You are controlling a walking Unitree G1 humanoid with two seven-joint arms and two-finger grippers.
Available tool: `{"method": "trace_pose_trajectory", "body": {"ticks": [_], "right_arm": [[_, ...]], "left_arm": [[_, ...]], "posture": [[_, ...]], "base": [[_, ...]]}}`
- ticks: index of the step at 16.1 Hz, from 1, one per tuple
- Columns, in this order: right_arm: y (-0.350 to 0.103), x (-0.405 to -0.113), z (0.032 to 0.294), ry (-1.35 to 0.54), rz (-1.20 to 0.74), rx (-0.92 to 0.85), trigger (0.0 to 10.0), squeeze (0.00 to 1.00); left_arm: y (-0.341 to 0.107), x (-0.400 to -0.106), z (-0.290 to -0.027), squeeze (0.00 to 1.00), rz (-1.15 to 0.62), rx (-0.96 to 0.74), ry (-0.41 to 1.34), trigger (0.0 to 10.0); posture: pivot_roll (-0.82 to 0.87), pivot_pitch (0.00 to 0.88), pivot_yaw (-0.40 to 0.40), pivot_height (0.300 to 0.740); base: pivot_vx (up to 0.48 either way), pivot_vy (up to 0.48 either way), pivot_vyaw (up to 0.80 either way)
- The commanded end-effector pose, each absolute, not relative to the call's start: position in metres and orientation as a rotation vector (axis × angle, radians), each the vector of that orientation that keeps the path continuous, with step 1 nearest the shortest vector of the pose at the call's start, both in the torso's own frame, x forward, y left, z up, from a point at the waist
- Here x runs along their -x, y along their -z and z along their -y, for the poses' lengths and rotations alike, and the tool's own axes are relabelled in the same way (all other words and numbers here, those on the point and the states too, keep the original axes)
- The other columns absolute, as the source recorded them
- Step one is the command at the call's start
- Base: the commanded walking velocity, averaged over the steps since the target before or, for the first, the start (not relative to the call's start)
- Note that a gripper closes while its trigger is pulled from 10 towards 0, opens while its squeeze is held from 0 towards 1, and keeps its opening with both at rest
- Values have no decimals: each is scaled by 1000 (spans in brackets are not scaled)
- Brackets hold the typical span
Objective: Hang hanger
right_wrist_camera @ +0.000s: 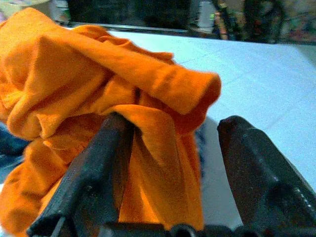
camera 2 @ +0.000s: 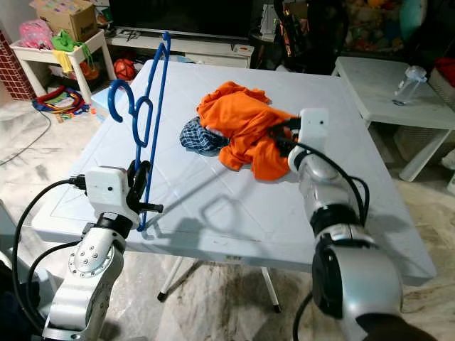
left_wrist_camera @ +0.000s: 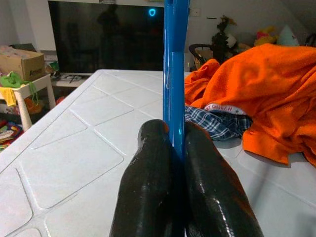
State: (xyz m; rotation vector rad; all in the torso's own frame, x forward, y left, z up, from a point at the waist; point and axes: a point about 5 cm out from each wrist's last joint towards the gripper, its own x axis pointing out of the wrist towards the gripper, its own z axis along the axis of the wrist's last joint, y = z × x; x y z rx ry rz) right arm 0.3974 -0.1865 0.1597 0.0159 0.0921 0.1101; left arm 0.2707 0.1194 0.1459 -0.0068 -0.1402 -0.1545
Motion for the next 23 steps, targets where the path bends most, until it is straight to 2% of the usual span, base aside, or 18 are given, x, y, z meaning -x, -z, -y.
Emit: {"method": "trace_pose_trajectory", "body": {"ticks": [1,3,5,8,12,15,16,20,21,22,23], "right_arm": [[-154,-394,186,-157,-118,36,10000,1000],[-152,-389,196,-169,-115,82,10000,1000],[-165,-384,214,-152,-12,41,10000,1000],[-170,-372,222,-183,62,21,10000,1000],[-174,-334,212,-206,203,-73,10000,1000],[-180,-326,199,-238,221,-76,10000,1000],[-181,-329,197,-219,195,-145,10000,1000],[-190,-330,199,-193,169,-193,10000,1000],[-184,-327,196,-172,146,-210,10000,729],[-177,-318,186,-188,130,-173,10000,0],[-174,-311,178,-187,121,-154,10000,0]], "left_arm": [[-134,-269,-118,0,75,0,167,10000],[-132,-267,-118,0,68,-3,176,10000],[-131,-264,-122,0,62,-10,171,10000],[-134,-258,-124,0,60,7,195,10000],[-130,-248,-134,0,35,-19,180,10000],[-128,-249,-137,0,19,-41,188,10000],[-131,-253,-135,0,28,-47,188,10000],[-136,-259,-130,0,34,-41,225,10000],[-138,-259,-130,0,39,-44,222,10000],[-140,-258,-130,0,43,-48,225,10000],[-142,-257,-129,0,48,-57,229,10000]], "posture": [[84,50,-57,740],[86,50,-57,740],[85,51,-58,740],[78,52,-56,740],[59,44,-31,740],[52,39,-14,740],[48,29,-2,740],[47,2,15,740],[48,2,18,740],[52,3,15,740],[56,3,10,740]], "base": [[0,0,0],[0,0,0],[0,0,0],[0,0,0],[0,0,0],[0,0,0],[0,0,0],[0,0,0],[0,0,0],[0,0,0],[0,0,0]]}}
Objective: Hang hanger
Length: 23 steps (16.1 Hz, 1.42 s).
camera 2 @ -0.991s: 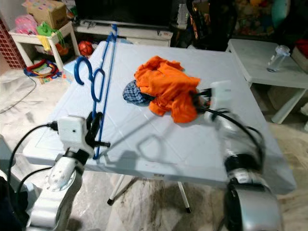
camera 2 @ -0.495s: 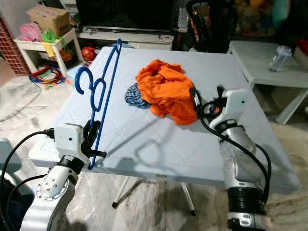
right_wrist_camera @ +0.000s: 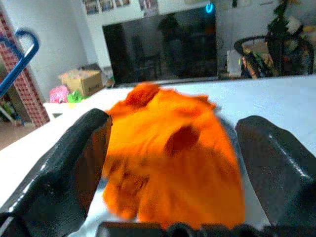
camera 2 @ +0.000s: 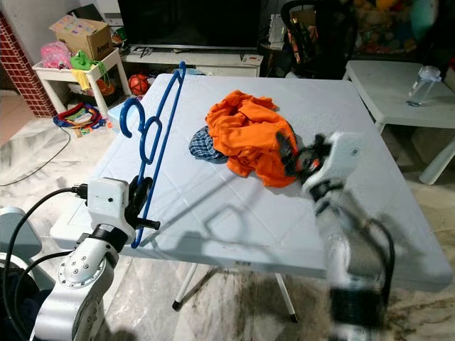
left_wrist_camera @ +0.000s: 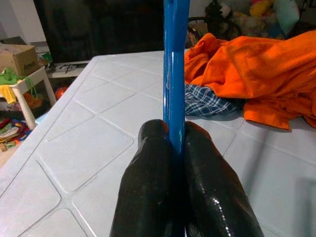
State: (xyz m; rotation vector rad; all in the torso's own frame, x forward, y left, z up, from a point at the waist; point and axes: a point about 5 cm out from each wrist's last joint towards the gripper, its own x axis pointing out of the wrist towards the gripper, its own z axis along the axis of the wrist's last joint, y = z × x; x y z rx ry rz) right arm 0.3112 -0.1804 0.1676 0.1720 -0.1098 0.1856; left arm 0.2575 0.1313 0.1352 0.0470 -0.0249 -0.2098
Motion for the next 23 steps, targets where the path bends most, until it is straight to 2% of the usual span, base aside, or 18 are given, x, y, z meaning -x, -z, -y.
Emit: {"method": "trace_pose_trajectory", "body": {"ticks": [1,5,6,10,15,23], "right_arm": [[-172,-309,177,-181,123,-153,10000,0],[-165,-299,171,-54,125,-237,10000,0],[-163,-297,167,-47,112,-279,10000,0],[-163,-295,151,-90,108,-253,10000,0],[-160,-297,159,-58,101,-215,10000,0],[-152,-297,158,-75,61,-205,10000,0]], "left_arm": [[-142,-256,-129,0,50,-59,227,10000],[-147,-255,-129,0,68,-61,216,10000],[-148,-256,-128,0,71,-63,223,10000],[-151,-263,-123,0,81,-63,243,10000],[-151,-264,-117,0,84,-42,243,10000],[-152,-265,-116,0,79,-37,245,10000]], "posture": [[61,3,3,740],[55,24,-5,740],[51,29,-5,740],[42,30,-17,740],[43,32,-22,740],[43,48,-23,740]], "base": [[0,0,0],[-67,0,0],[-262,0,0],[-298,0,0],[-342,0,0],[-336,0,0]]}}
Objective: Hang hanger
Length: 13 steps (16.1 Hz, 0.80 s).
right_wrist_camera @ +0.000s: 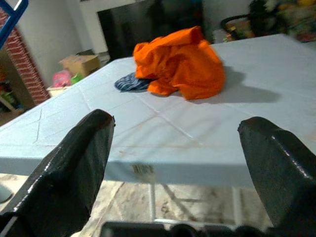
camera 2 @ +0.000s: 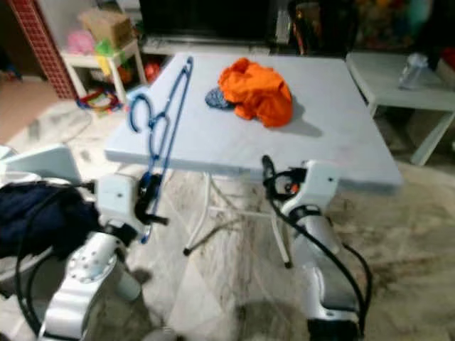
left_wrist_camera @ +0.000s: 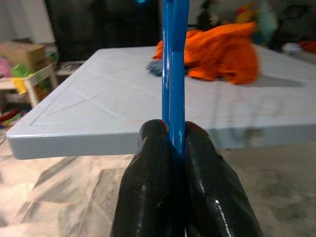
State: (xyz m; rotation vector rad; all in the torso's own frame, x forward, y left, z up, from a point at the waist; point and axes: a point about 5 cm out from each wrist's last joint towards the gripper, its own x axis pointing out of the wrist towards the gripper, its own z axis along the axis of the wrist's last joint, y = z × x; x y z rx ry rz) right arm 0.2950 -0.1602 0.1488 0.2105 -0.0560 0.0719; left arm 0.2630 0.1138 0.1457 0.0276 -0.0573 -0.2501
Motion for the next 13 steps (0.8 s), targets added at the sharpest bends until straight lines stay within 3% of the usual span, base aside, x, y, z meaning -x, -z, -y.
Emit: {"method": "trace_pose_trajectory", "body": {"ticks": [1,7,10,13], "right_arm": [[-151,-297,158,-78,51,-203,10000,0],[-150,-299,161,-50,59,-78,10000,0],[-159,-300,164,-156,145,145,10000,0],[-154,-300,174,-285,121,283,10000,0]], "left_arm": [[-151,-264,-115,0,76,-36,245,10000],[-146,-263,-115,0,60,-34,242,10000],[-135,-262,-116,0,-1,-43,249,10000],[-109,-252,-116,0,-143,-56,372,10000]], "posture": [[41,53,-23,740],[35,57,-27,740],[33,58,-28,740],[30,63,-34,740]], "base": [[-337,0,0],[-320,0,0],[0,0,0],[0,0,0]]}}
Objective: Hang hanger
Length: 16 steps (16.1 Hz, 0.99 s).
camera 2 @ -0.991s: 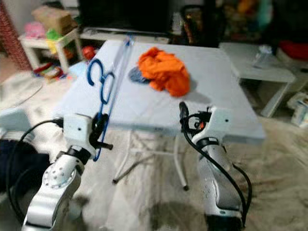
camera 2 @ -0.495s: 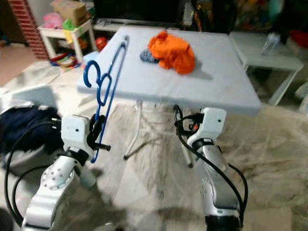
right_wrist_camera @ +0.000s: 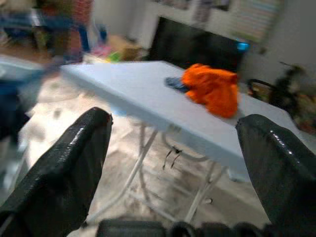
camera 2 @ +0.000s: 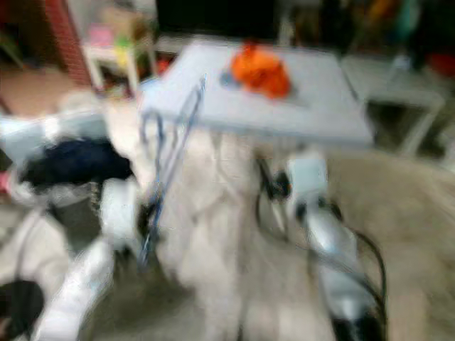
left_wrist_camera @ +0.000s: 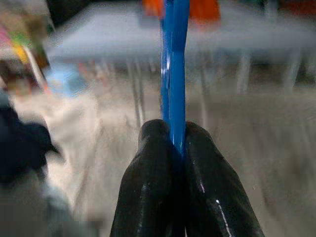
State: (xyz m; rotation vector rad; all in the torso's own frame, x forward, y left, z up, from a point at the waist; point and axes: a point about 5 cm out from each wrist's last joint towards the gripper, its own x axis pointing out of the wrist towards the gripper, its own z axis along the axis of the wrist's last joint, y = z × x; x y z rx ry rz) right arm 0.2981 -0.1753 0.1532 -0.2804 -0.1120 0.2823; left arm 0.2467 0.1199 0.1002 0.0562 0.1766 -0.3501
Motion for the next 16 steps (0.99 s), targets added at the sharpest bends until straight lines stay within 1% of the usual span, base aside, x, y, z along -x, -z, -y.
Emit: {"method": "trace_pose_trajectory", "body": {"ticks": [1,3,6,7,9,10,11,13,16], "right_arm": [[-153,-300,177,-306,98,278,10000,0],[-152,-298,186,-445,82,397,10000,0],[-151,-296,193,-611,42,540,10000,0],[-150,-293,196,-674,18,588,10000,0],[-140,-281,206,-879,-93,725,10000,0],[-139,-280,208,-904,-116,742,10000,0],[-136,-275,211,-986,-171,761,10000,0],[-136,-273,209,-1044,-195,759,10000,0],[-132,-267,205,-1164,-236,787,10000,0]], "left_arm": [[-106,-250,-116,0,-160,-56,397,10000],[-90,-244,-119,0,-262,-96,469,10000],[-84,-237,-120,0,-335,-122,646,10000],[-83,-235,-120,0,-353,-150,713,10000],[-81,-228,-120,0,-386,-218,871,10000],[-81,-227,-120,0,-388,-232,892,10000],[-79,-224,-117,0,-397,-265,957,10000],[-75,-220,-111,0,-403,-318,1051,10000],[-77,-226,-105,0,-371,-326,1091,10000]], "posture": [[29,66,-34,740],[30,65,-31,740],[28,66,-29,740],[26,64,-26,740],[22,61,-25,740],[21,61,-25,740],[16,61,-25,740],[20,61,-29,740],[12,59,-21,740]], "base": [[0,0,0],[0,0,0],[0,0,0],[0,0,0],[0,0,0],[0,0,0],[0,0,0],[0,0,0],[0,0,0]]}}
